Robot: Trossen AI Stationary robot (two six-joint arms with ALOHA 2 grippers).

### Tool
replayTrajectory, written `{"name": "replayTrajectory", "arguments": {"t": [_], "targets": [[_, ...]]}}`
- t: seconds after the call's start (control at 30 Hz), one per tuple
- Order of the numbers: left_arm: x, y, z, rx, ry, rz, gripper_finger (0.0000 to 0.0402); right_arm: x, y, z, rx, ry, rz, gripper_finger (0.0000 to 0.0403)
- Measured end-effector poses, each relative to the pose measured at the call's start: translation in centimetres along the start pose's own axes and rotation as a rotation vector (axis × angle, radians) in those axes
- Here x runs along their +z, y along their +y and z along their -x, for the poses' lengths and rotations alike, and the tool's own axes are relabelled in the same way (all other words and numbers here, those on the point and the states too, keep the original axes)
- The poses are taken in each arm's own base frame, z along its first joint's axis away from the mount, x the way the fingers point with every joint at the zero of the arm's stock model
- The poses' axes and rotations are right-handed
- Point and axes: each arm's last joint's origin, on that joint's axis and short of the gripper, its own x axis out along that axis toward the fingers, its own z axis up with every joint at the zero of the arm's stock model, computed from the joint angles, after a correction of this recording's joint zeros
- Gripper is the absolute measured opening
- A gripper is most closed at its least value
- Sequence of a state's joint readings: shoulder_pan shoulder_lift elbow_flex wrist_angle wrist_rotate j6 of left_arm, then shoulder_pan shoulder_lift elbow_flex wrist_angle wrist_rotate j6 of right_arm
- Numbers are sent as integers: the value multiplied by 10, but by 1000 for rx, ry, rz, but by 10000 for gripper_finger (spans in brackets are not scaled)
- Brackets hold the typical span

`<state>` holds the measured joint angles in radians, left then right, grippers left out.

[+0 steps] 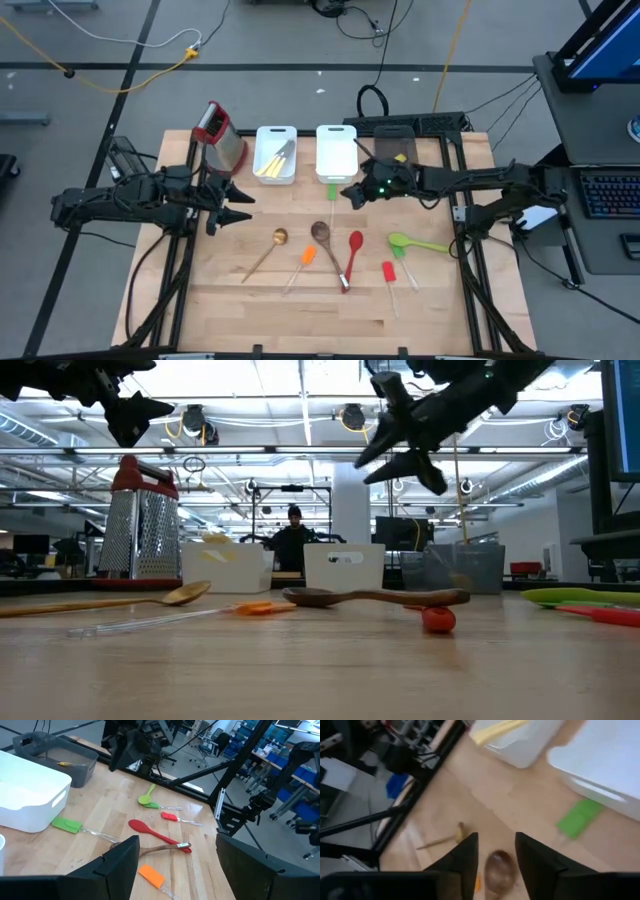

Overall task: Pick & Place Kitchen Items
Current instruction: Put the top green spatula into the black bin

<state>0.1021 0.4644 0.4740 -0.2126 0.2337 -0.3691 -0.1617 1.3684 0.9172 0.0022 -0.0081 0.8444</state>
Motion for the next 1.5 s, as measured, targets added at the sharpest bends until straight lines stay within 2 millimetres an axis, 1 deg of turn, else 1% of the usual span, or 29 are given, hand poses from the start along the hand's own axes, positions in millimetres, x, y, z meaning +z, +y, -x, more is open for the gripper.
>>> {"name": "replayTrajectory", "arguments": {"t": [0.13,0.23,0.3,0.63,0.77,0.93,1.03,1.1,1.17,1.33,1.4,1.5], "targets": [[0,0,0,0,0,0,269,-2,2,-13,84,26,3,151],[0,0,0,0,0,1,269,-5,-1,-19,69,42,3,156],[0,0,0,0,0,3,269,-5,-2,-22,65,43,37,157],[0,0,0,0,0,3,269,-5,-2,-22,61,38,28,157],[0,0,0,0,1,2,269,-2,-2,-22,22,-31,-49,157],[0,0,0,1,1,3,269,0,2,-22,29,-70,1,157],[0,0,0,1,1,2,269,1,12,-20,18,-79,38,157],[0,0,0,1,1,2,269,4,22,-17,-13,-86,62,157],[0,0,0,0,1,2,269,7,29,-13,-90,-76,72,157],[0,0,0,0,1,2,269,12,37,-12,-320,-10,35,157],[0,0,0,0,1,2,269,14,41,-18,-361,7,10,157],[0,0,0,1,1,2,269,15,44,-36,-375,35,-19,157]]}}
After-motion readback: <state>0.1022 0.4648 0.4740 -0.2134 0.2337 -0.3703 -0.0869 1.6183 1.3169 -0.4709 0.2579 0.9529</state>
